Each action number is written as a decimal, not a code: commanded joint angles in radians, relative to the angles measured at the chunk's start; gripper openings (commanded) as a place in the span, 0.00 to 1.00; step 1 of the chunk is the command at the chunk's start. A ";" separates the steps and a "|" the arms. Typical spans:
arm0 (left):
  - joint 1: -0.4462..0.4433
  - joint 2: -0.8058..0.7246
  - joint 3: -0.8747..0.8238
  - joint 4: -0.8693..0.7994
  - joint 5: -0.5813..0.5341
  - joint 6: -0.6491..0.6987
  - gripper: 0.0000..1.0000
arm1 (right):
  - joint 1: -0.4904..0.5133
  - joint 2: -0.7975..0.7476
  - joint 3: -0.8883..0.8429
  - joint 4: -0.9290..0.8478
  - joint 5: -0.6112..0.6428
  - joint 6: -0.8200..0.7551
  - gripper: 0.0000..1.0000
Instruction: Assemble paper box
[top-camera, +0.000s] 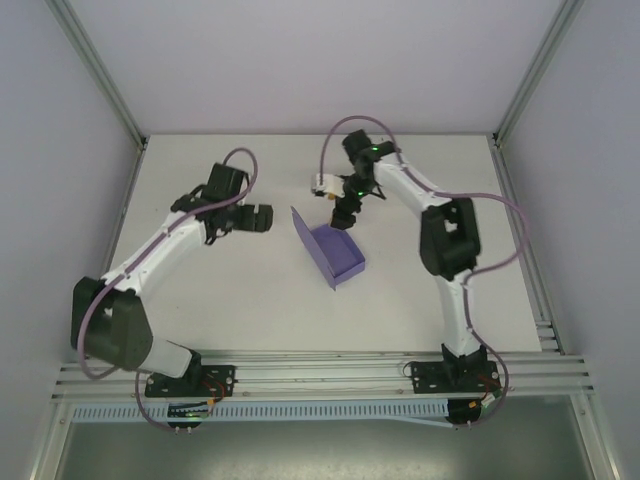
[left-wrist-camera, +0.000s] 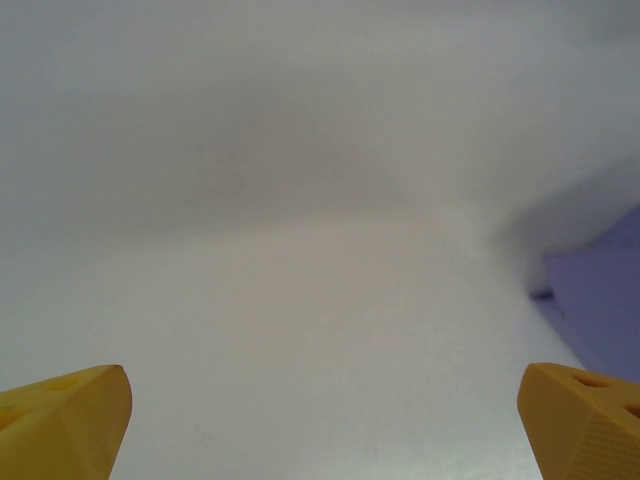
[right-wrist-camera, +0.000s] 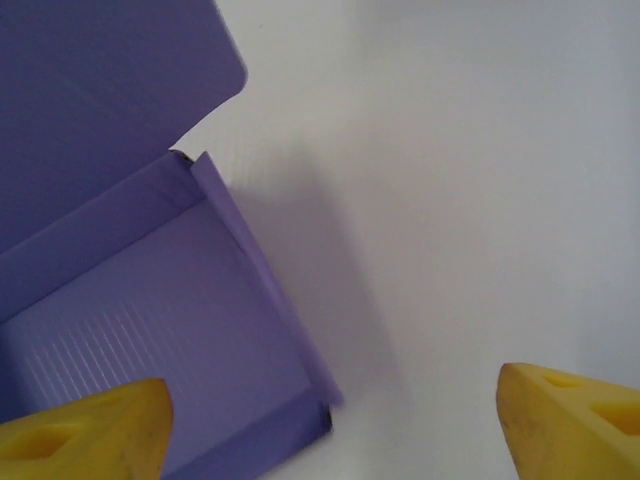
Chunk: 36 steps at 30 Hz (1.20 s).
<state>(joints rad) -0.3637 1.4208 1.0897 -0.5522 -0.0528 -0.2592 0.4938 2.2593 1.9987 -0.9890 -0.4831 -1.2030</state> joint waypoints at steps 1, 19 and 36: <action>-0.001 -0.112 -0.089 0.096 0.039 -0.122 0.98 | 0.016 0.119 0.163 -0.257 0.001 -0.107 0.81; 0.000 -0.236 -0.107 0.022 -0.087 -0.177 0.98 | 0.061 -0.076 -0.285 0.411 0.177 0.539 0.00; 0.000 -0.281 -0.153 0.196 0.163 -0.049 0.98 | 0.309 -0.471 -0.863 0.603 0.991 1.955 0.00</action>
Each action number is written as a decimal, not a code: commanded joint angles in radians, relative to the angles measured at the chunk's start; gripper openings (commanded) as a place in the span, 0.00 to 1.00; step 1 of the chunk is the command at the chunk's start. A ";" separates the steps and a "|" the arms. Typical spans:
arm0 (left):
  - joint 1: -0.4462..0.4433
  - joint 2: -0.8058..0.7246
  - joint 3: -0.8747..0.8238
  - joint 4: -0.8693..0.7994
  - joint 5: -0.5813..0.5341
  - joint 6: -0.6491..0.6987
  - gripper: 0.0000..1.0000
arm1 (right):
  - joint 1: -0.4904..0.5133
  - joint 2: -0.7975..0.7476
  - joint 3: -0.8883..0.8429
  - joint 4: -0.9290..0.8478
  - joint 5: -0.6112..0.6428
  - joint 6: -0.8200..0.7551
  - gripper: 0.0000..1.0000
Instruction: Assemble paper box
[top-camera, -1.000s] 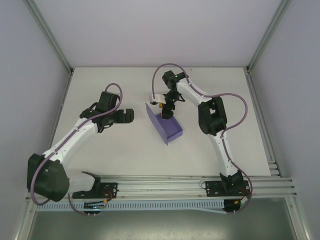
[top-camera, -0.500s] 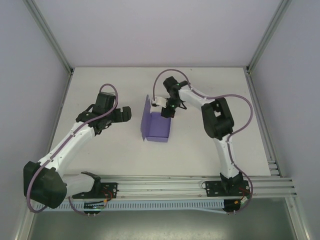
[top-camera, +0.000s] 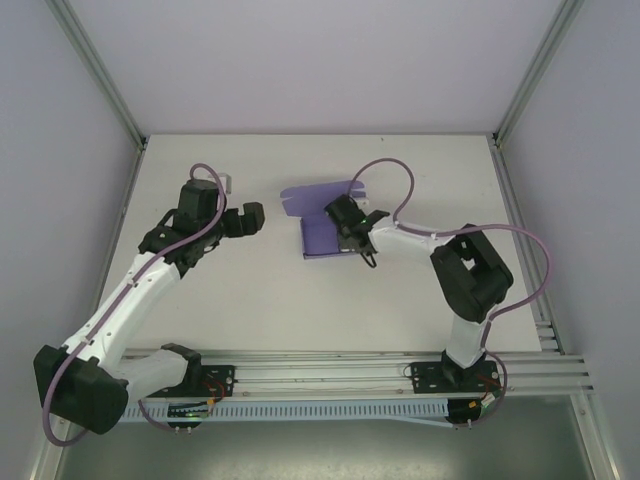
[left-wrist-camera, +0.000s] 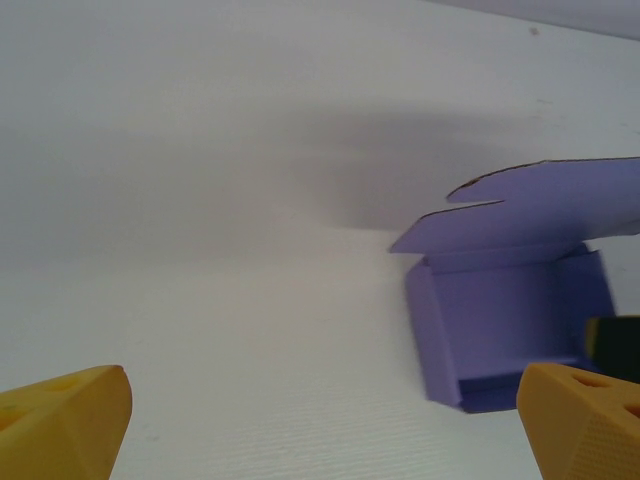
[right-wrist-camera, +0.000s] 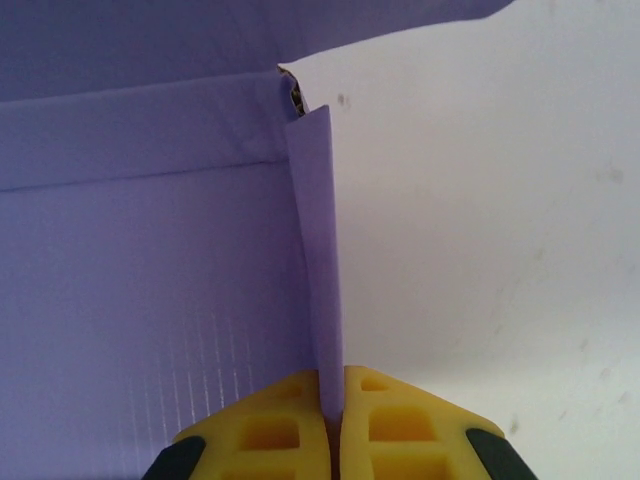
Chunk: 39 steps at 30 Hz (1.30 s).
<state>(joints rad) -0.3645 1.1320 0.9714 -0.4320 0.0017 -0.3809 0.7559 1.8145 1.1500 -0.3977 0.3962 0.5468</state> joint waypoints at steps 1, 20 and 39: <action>0.001 0.010 -0.045 0.090 0.136 0.089 0.98 | 0.065 -0.027 -0.016 0.013 0.128 0.220 0.00; 0.004 0.242 0.131 0.042 0.335 0.431 0.98 | -0.075 -0.351 -0.108 0.222 -0.177 -0.473 0.99; 0.045 0.716 0.550 -0.188 0.499 0.952 0.89 | -0.360 0.101 0.547 -0.507 -0.824 -1.225 0.80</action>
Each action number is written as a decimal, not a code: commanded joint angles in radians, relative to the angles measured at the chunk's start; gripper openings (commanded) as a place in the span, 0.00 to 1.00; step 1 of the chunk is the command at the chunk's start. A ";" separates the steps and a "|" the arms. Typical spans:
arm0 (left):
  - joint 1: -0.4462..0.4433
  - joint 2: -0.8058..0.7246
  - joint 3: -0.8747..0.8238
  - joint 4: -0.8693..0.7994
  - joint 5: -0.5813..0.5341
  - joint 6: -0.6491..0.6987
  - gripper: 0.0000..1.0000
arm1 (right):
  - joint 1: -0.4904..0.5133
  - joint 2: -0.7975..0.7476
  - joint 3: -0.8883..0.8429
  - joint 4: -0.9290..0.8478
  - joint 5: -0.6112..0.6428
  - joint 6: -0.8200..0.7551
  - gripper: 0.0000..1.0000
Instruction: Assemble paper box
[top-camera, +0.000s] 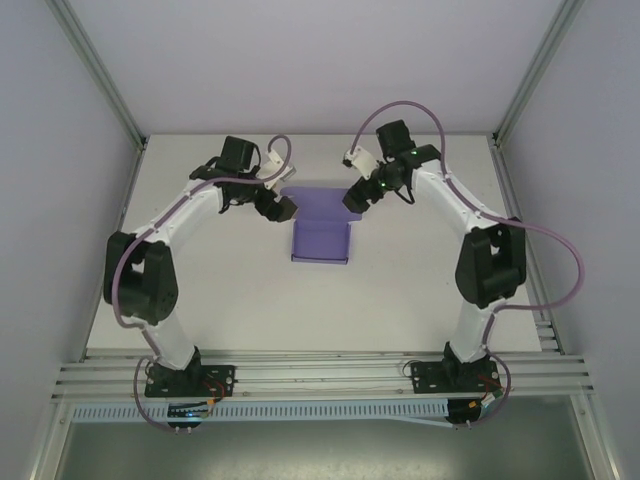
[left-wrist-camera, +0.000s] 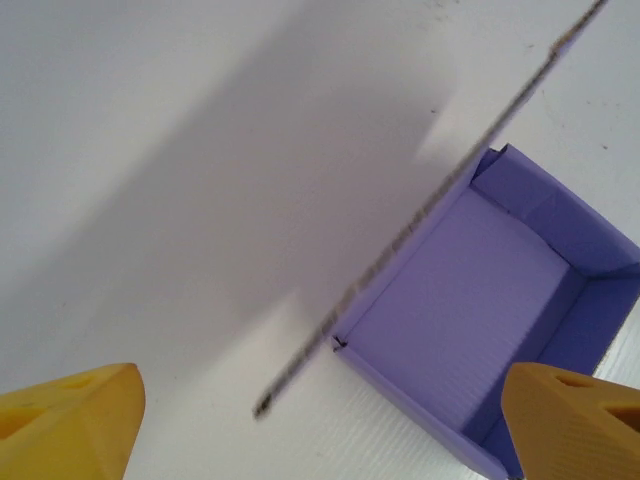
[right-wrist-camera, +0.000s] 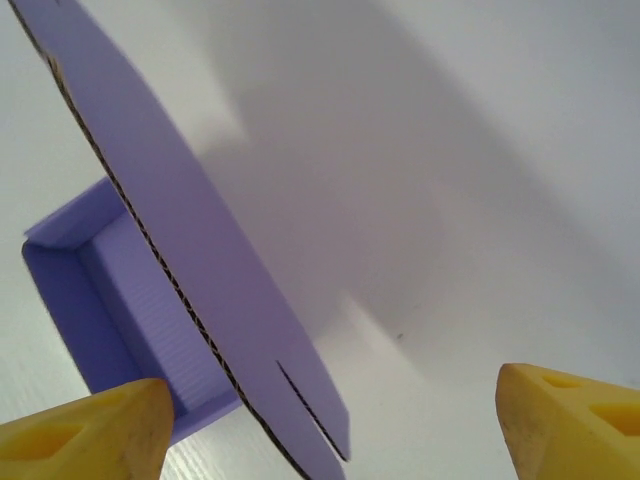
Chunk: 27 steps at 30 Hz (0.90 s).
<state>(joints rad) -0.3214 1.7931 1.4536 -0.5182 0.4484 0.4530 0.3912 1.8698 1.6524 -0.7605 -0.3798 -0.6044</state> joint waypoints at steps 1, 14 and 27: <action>0.002 0.083 0.098 -0.127 0.053 0.133 0.84 | 0.004 0.067 0.062 -0.149 -0.031 -0.067 0.78; 0.001 0.102 0.118 -0.121 0.112 0.140 0.10 | 0.014 0.146 0.172 -0.246 0.037 -0.043 0.13; -0.018 -0.005 0.062 0.101 -0.024 -0.292 0.00 | 0.105 0.007 0.020 0.130 0.318 0.493 0.00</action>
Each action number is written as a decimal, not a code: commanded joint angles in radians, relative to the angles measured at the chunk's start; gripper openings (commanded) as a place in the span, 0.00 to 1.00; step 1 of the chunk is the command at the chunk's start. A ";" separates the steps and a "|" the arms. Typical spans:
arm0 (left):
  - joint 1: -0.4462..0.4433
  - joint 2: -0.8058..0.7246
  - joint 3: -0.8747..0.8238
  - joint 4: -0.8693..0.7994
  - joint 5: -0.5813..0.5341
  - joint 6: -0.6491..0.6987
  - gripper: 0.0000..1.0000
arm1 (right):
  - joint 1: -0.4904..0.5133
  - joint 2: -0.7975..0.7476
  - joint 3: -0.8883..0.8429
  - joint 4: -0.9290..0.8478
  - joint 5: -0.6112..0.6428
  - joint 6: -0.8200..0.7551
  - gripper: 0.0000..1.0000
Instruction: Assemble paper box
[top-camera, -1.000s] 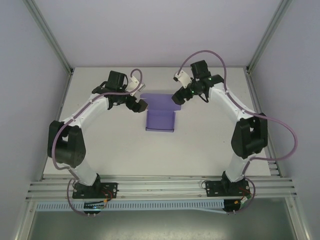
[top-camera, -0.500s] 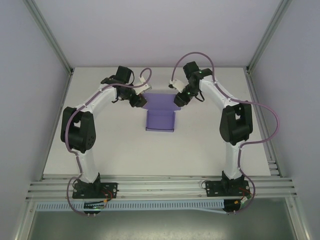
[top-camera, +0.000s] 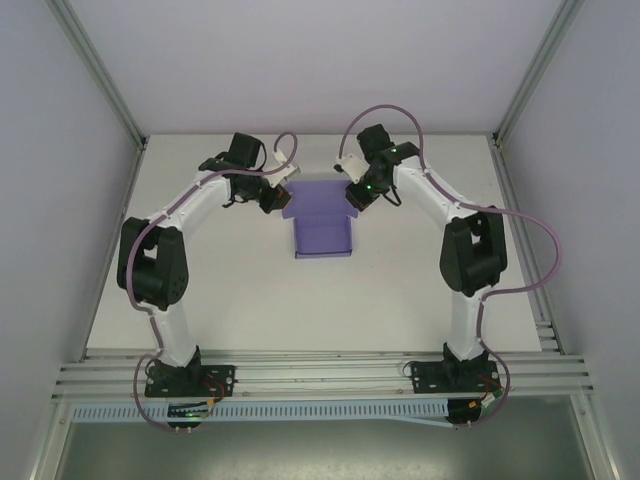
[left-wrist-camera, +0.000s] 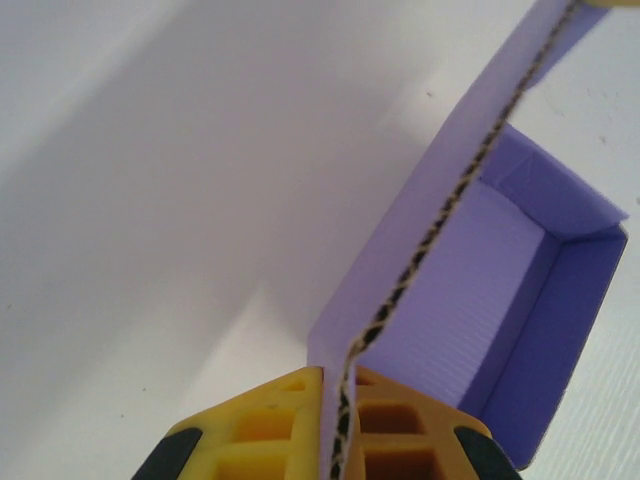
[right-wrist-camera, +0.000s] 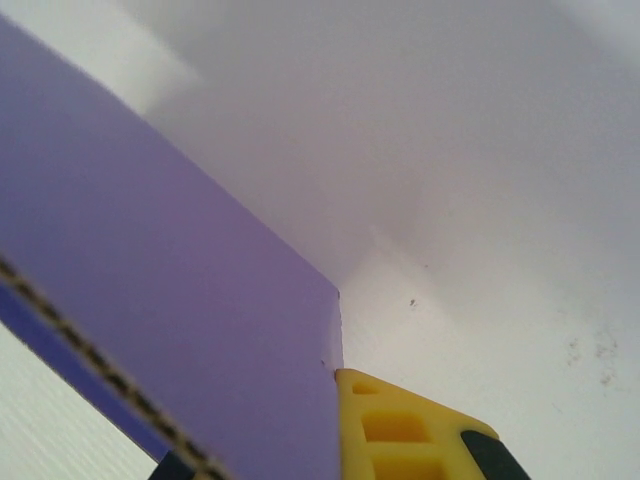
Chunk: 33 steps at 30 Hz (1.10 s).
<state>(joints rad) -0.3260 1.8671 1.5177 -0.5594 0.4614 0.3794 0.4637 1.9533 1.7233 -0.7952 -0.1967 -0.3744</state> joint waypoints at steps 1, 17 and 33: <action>-0.019 -0.086 -0.006 0.169 -0.061 -0.305 0.00 | 0.043 -0.091 -0.083 0.225 0.138 0.331 0.00; -0.203 0.016 -0.116 0.420 -0.399 -0.951 0.00 | 0.195 -0.075 -0.321 0.707 0.443 0.908 0.00; -0.229 -0.071 -0.517 0.709 -0.336 -0.923 0.00 | 0.272 -0.164 -0.675 0.869 0.560 0.801 0.00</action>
<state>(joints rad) -0.5224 1.7966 1.0779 0.1528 0.0055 -0.5255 0.6952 1.7962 1.1030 0.0246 0.4107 0.4427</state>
